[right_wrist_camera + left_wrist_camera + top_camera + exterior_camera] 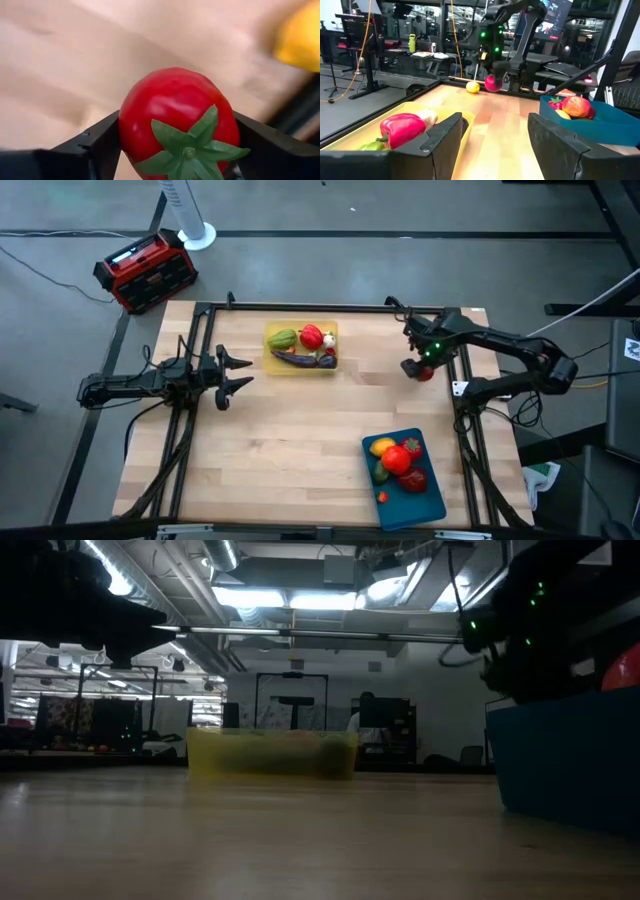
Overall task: Sort produce into baskets
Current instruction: Put the red tomato into the blue bin
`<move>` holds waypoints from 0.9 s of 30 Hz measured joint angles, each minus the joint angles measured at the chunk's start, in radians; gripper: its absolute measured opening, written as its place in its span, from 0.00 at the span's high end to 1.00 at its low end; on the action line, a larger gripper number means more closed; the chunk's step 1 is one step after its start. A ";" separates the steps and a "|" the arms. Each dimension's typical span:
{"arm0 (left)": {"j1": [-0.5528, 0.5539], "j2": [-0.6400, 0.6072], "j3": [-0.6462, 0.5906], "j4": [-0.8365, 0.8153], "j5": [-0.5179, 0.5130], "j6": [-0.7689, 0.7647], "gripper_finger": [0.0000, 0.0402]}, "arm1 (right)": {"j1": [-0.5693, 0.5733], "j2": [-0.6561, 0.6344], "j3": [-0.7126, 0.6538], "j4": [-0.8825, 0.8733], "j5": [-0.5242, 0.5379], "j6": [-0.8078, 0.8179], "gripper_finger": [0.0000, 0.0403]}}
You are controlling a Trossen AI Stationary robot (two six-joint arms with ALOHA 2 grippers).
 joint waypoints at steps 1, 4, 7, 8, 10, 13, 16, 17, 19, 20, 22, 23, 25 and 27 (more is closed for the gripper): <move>0.000 0.000 0.000 0.000 0.000 -0.001 0.44 | 0.023 0.000 0.018 -0.002 -0.026 0.014 0.25; 0.000 0.000 0.000 0.000 0.000 -0.007 0.44 | 0.113 0.000 0.074 -0.002 -0.087 0.066 0.26; 0.000 0.000 0.000 0.000 0.000 -0.008 0.44 | 0.227 0.000 0.133 -0.002 -0.132 0.129 0.25; 0.000 0.000 0.000 0.000 0.000 -0.008 0.44 | 0.268 0.000 0.154 -0.002 -0.135 0.155 0.25; 0.000 0.000 0.000 0.000 0.000 -0.009 0.44 | 0.353 0.000 0.195 0.000 -0.140 0.208 0.25; 0.000 0.000 0.000 0.000 0.000 -0.009 0.44 | 0.490 0.000 0.249 0.025 -0.139 0.305 0.25; 0.000 0.000 0.000 0.000 0.000 -0.009 0.44 | 0.631 -0.001 0.277 0.075 -0.110 0.418 0.24; 0.000 0.000 0.000 0.000 0.000 -0.009 0.44 | 0.681 -0.001 0.278 0.099 -0.095 0.455 0.24; 0.000 0.000 0.000 0.000 0.000 -0.009 0.44 | 0.776 0.001 0.278 0.141 -0.071 0.527 0.24; 0.000 0.000 0.000 0.000 0.000 -0.009 0.44 | 0.824 0.006 0.278 0.161 -0.056 0.561 0.24; 0.000 0.000 0.000 0.000 0.000 -0.009 0.44 | 0.918 0.019 0.278 0.197 -0.027 0.629 0.24; 0.000 0.000 0.000 0.000 0.000 -0.009 0.44 | 0.963 0.027 0.278 0.216 -0.013 0.667 0.24; 0.000 0.000 0.000 0.000 0.000 -0.009 0.44 | 1.049 0.045 0.278 0.256 0.012 0.731 0.24; 0.000 0.000 0.000 0.001 0.000 -0.009 0.44 | 1.123 0.069 0.278 0.298 0.036 0.791 0.24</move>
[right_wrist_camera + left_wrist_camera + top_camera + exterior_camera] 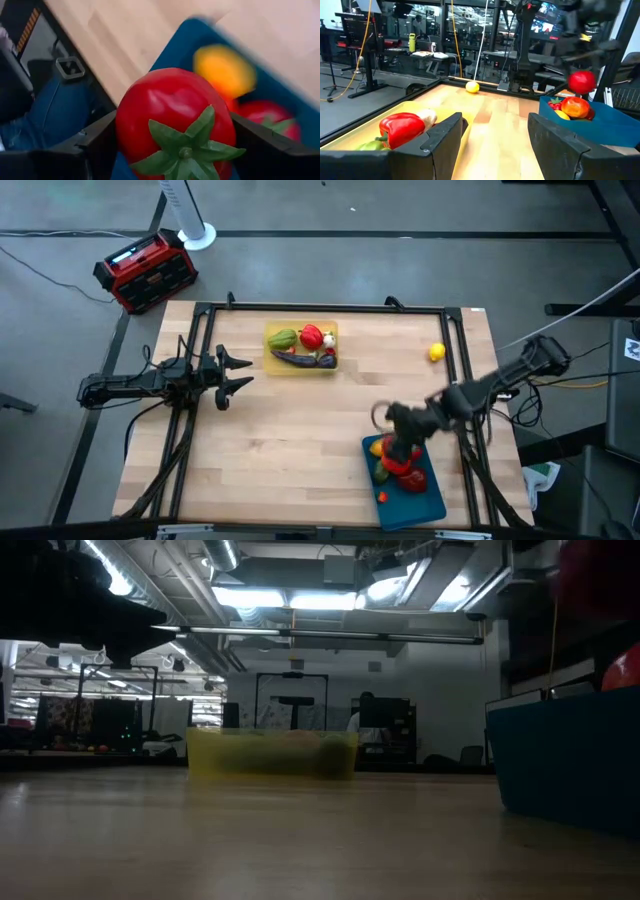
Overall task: Sort produce into baskets
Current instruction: Put the red tomato into the blue bin
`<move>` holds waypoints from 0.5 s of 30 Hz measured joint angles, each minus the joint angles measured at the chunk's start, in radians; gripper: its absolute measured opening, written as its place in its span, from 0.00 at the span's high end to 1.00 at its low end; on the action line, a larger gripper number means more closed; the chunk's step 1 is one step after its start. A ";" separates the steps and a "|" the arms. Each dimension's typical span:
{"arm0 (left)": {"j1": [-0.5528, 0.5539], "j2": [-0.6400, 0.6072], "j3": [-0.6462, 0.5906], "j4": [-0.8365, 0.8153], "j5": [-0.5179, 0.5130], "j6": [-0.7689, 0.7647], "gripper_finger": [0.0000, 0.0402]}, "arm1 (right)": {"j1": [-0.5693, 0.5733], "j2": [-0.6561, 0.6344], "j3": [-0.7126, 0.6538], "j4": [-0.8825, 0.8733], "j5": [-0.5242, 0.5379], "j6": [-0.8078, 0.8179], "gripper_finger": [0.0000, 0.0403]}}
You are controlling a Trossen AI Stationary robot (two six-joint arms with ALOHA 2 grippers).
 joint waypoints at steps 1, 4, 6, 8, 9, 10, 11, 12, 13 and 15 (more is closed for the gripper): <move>0.000 0.000 0.000 0.000 0.000 0.000 0.44 | 0.035 0.014 0.000 0.019 0.007 0.027 0.24; 0.000 0.000 0.000 0.000 0.000 0.000 0.44 | 0.123 0.054 0.000 0.069 0.027 0.085 0.24; 0.000 0.000 0.000 0.000 0.000 -0.004 0.44 | 0.170 0.085 0.000 0.092 0.031 0.112 0.24; 0.000 0.000 0.000 0.000 0.000 -0.012 0.44 | 0.208 0.117 0.000 0.095 0.034 0.128 0.24; 0.000 0.000 0.000 0.000 0.000 -0.013 0.44 | 0.224 0.132 0.000 0.095 0.035 0.136 0.24; 0.000 0.000 0.000 0.000 0.000 -0.013 0.44 | 0.237 0.148 0.000 0.095 0.035 0.137 0.24; 0.000 0.000 0.000 0.000 0.000 -0.013 0.44 | 0.248 0.164 0.000 0.095 0.034 0.138 0.24; 0.000 0.000 0.000 0.000 0.000 -0.013 0.44 | 0.257 0.179 0.000 0.095 0.034 0.138 0.24; 0.000 0.000 0.000 0.000 0.000 -0.013 0.44 | 0.264 0.191 0.000 0.094 0.031 0.138 0.24; 0.000 0.000 0.000 0.000 0.000 -0.013 0.44 | 0.273 0.212 0.000 0.094 0.020 0.138 0.24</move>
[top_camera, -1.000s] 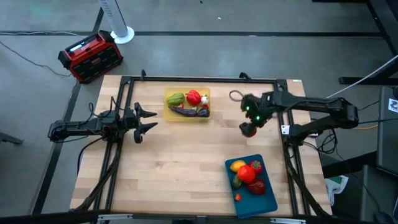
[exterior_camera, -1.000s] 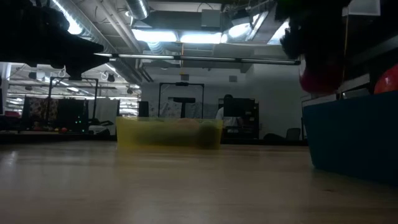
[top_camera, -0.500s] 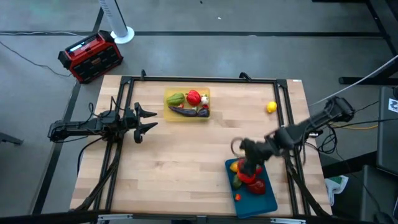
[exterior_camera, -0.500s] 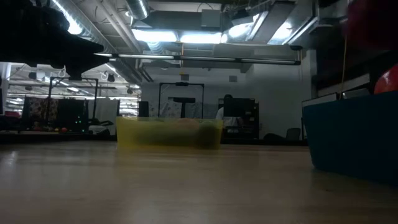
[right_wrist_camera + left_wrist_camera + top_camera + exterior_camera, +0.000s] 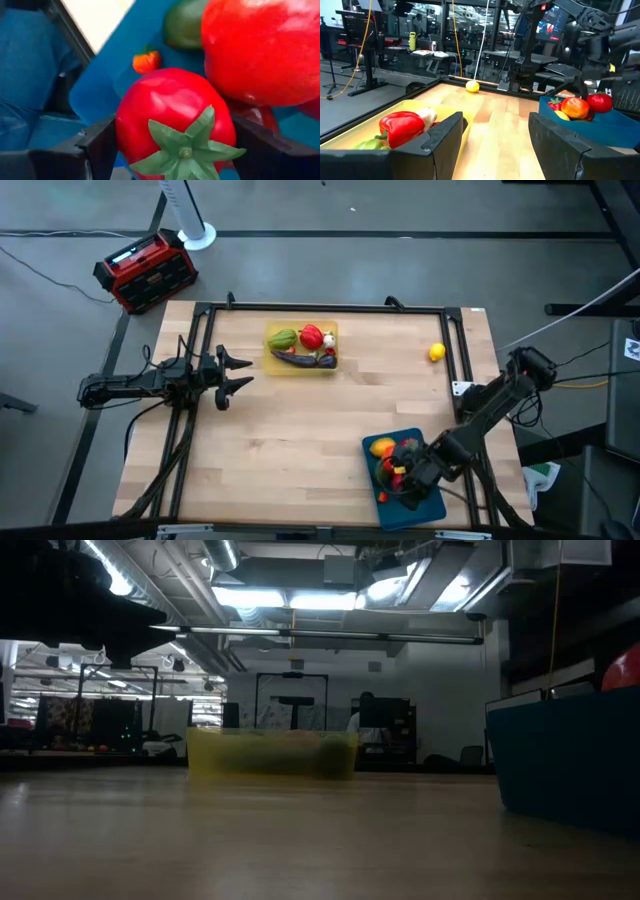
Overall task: Sort produce into baskets
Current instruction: Put the red tomato into the blue bin, then put the yellow lemon into the blue bin
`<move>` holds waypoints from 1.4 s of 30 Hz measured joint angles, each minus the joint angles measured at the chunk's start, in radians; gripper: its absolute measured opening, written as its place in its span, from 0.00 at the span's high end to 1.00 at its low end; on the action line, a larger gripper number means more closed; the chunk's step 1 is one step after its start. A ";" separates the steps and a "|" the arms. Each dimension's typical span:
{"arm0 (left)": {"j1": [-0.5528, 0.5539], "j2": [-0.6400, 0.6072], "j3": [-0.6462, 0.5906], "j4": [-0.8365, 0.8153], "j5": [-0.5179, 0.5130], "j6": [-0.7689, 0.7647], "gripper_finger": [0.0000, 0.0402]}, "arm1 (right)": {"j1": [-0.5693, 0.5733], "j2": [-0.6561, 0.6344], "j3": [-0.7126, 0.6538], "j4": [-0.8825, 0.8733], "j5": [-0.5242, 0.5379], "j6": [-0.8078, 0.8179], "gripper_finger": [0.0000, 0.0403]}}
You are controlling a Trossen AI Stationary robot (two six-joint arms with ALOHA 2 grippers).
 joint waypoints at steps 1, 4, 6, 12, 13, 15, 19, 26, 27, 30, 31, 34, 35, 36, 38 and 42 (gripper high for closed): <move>0.000 0.000 0.000 0.000 0.000 0.000 0.44 | 0.000 0.009 0.000 0.000 -0.010 0.000 0.24; 0.000 0.000 0.000 0.000 0.000 0.000 0.44 | -0.002 0.025 0.000 0.000 -0.048 0.000 0.24; 0.000 0.000 0.000 0.000 0.000 0.000 0.44 | -0.002 0.031 0.000 0.000 -0.071 0.000 0.24; 0.000 0.000 0.000 0.000 0.000 0.002 0.44 | -0.002 0.033 0.000 0.001 -0.075 -0.053 0.21; 0.000 0.000 0.000 0.000 0.000 0.002 0.44 | -0.002 0.033 0.000 0.000 -0.076 -0.055 0.20; 0.000 0.000 0.000 0.000 0.000 0.003 0.44 | -0.002 0.033 0.000 0.000 -0.076 -0.056 0.16; 0.000 0.000 0.000 0.000 0.000 0.005 0.44 | -0.003 0.033 0.000 0.001 -0.095 -0.055 0.05; 0.000 0.000 0.000 0.000 0.000 0.005 0.44 | -0.018 0.033 0.000 -0.004 -0.211 -0.056 0.05; 0.000 0.000 0.000 0.000 0.000 0.005 0.44 | -0.025 0.033 0.000 -0.010 -0.241 -0.056 0.06; 0.000 0.000 0.000 0.000 0.000 0.006 0.44 | -0.056 0.026 0.000 -0.025 -0.290 -0.057 0.08; 0.000 0.000 0.000 0.000 0.000 0.006 0.44 | -0.065 0.021 0.000 -0.026 -0.290 -0.069 0.08; 0.000 0.000 0.000 0.000 0.000 0.006 0.44 | -0.097 -0.004 0.000 -0.027 -0.290 -0.116 0.08; 0.000 0.000 0.000 0.000 0.000 0.006 0.44 | -0.108 -0.015 0.000 -0.030 -0.290 -0.131 0.08; 0.000 0.000 0.000 0.000 0.000 0.006 0.44 | -0.120 -0.028 0.000 -0.034 -0.290 -0.139 0.08; 0.000 0.000 0.000 0.000 0.000 0.006 0.44 | -0.145 -0.056 0.000 -0.050 -0.276 -0.158 0.08; 0.000 0.000 0.000 0.000 0.000 0.007 0.44 | -0.202 -0.116 0.000 -0.121 -0.192 -0.201 0.08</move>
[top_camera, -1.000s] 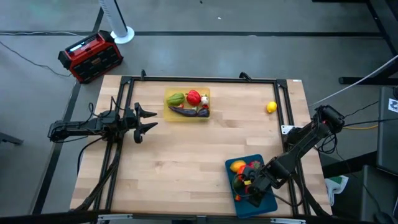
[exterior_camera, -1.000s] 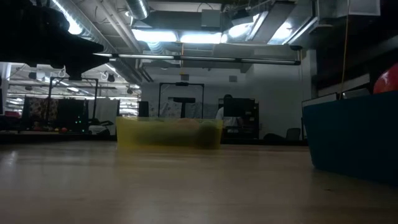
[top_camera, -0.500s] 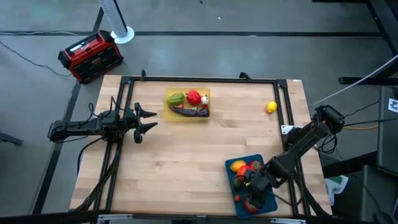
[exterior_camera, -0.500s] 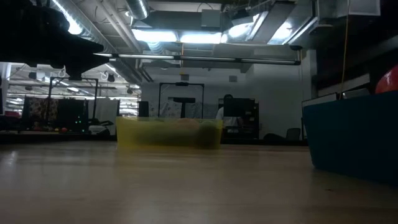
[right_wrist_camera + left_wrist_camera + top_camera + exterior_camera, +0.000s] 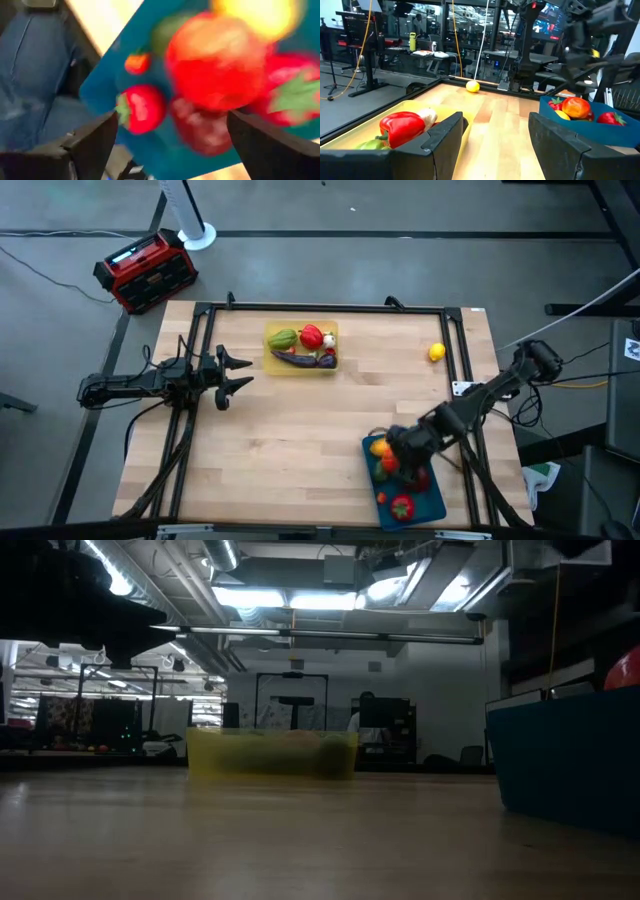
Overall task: Sort produce into baskets
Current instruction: Put the yellow lemon into the blue bin
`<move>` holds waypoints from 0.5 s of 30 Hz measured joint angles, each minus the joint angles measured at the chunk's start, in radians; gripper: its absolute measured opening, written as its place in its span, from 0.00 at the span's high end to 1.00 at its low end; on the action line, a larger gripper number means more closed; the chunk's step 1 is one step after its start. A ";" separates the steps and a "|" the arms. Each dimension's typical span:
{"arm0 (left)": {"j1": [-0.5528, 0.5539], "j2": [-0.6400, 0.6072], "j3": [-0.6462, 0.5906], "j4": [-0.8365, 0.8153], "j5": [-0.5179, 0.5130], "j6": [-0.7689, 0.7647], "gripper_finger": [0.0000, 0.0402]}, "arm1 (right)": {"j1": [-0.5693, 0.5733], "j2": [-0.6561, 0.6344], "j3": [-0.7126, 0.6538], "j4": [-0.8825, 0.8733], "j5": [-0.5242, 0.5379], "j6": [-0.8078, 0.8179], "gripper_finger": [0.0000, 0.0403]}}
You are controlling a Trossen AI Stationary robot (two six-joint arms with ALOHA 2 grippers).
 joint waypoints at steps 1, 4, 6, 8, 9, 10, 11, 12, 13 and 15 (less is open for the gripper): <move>0.000 0.000 0.000 0.000 0.000 0.000 0.44 | -0.017 -0.014 0.000 -0.026 0.023 -0.012 0.08; 0.000 0.000 0.000 0.000 0.000 0.001 0.44 | -0.071 -0.054 0.000 -0.120 0.111 -0.051 0.08; 0.000 0.000 0.000 0.000 0.000 0.001 0.44 | -0.112 -0.076 0.000 -0.190 0.184 -0.071 0.08; 0.000 0.000 0.000 0.000 0.000 0.001 0.44 | -0.157 -0.093 0.000 -0.266 0.267 -0.088 0.08; 0.000 0.000 0.000 0.000 0.000 0.001 0.44 | -0.182 -0.099 0.000 -0.303 0.308 -0.091 0.08; 0.000 0.000 0.000 0.000 0.000 0.001 0.44 | -0.208 -0.105 0.000 -0.343 0.347 -0.090 0.08; 0.000 0.000 0.000 0.000 0.000 0.001 0.44 | -0.233 -0.109 0.000 -0.383 0.385 -0.092 0.08; 0.000 0.000 0.000 0.000 0.000 0.001 0.44 | -0.262 -0.111 0.000 -0.419 0.417 -0.091 0.08; 0.000 0.000 0.000 0.000 0.000 0.001 0.44 | -0.293 -0.112 0.000 -0.453 0.446 -0.092 0.08; 0.000 0.000 0.000 0.000 0.000 0.001 0.44 | -0.359 -0.112 0.000 -0.515 0.495 -0.090 0.08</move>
